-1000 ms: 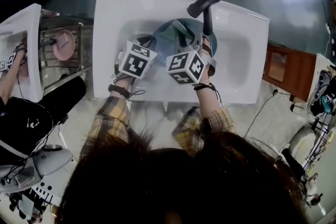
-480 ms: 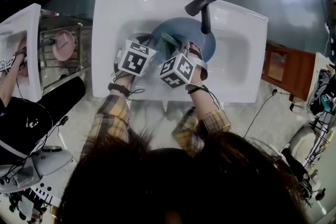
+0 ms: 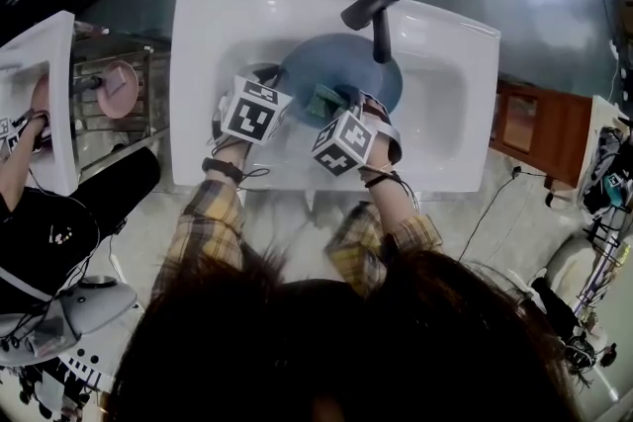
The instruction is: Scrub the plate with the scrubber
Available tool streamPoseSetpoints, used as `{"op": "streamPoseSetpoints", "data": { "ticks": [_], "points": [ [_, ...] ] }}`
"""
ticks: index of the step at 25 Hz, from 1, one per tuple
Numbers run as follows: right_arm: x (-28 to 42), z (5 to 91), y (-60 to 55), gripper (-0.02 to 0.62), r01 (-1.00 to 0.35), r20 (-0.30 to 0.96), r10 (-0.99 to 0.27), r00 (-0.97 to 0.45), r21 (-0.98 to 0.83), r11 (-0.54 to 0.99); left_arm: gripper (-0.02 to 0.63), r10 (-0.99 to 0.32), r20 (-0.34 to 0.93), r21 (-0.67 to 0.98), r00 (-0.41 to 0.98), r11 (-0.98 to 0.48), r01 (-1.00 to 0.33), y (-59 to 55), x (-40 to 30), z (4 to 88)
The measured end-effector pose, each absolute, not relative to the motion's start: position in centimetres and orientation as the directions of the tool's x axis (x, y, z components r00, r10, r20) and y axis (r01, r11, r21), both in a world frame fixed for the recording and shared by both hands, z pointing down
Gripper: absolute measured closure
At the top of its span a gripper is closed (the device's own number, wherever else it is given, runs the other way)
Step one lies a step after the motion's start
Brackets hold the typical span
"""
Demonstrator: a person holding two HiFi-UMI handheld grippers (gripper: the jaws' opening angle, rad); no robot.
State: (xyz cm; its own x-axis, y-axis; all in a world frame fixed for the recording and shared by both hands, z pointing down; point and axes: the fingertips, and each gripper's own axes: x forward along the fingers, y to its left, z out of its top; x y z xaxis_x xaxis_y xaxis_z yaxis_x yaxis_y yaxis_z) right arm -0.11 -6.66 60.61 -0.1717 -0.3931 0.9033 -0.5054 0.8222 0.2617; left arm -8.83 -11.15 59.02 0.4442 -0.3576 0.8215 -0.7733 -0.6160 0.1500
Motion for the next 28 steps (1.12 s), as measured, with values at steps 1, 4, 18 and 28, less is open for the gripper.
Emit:
{"op": "streamPoseSetpoints", "data": {
  "ticks": [1, 4, 18, 28],
  "points": [
    [0.5, 60.6, -6.5, 0.494, -0.502, 0.905, -0.392, -0.162, 0.267, 0.823, 0.581, -0.356, 0.821, 0.153, 0.446, -0.617, -0.772, -11.2, -8.8, 59.0],
    [2.3, 60.3, -6.4, 0.492, -0.500, 0.907, -0.398, -0.137, 0.283, 0.818, 0.580, -0.352, 0.820, 0.155, 0.450, -0.621, -0.769, -11.1, -8.5, 58.9],
    [9.7, 56.4, -8.9, 0.491, -0.606, 0.820, -0.570, -0.055, 0.427, 0.672, 0.580, -0.344, 0.821, 0.148, 0.455, -0.642, -0.753, -10.9, -8.1, 58.7],
    [10.1, 52.8, -12.6, 0.489, -0.632, 0.711, -0.702, -0.032, 0.530, 0.566, 0.578, -0.333, 0.826, 0.142, 0.455, -0.657, -0.740, -10.8, -8.0, 58.6]
  ]
}}
